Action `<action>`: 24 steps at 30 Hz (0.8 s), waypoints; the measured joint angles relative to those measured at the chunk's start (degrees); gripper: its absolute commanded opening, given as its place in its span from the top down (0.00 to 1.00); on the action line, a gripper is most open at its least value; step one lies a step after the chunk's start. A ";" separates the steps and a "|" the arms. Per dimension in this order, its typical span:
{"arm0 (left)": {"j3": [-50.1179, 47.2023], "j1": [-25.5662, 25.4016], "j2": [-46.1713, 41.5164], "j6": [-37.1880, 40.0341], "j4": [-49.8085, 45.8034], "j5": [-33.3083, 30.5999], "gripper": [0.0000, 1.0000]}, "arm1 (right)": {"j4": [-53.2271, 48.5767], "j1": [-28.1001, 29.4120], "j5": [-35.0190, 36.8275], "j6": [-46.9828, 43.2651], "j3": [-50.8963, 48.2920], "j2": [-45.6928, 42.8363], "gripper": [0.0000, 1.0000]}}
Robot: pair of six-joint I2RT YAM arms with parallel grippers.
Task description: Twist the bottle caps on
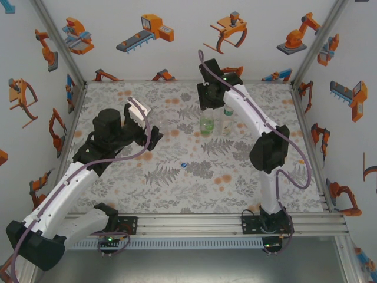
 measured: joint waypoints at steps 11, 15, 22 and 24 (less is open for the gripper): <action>-0.11 1.70 -0.87 -0.37 0.33 -1.20 0.13 | 6.25 0.55 -6.25 -2.23 -9.42 -12.63 0.52; -1.29 2.32 -3.08 -0.42 1.81 -2.14 0.13 | 16.98 2.54 -11.80 -3.48 -21.27 -20.63 0.45; -3.50 2.56 -5.75 -0.37 4.26 -2.16 0.13 | 32.72 8.17 -15.32 -4.59 -35.89 -24.04 0.21; -3.58 2.56 -5.75 -0.35 4.57 -2.16 0.13 | 35.17 9.51 -15.58 -4.57 -37.66 -23.52 0.12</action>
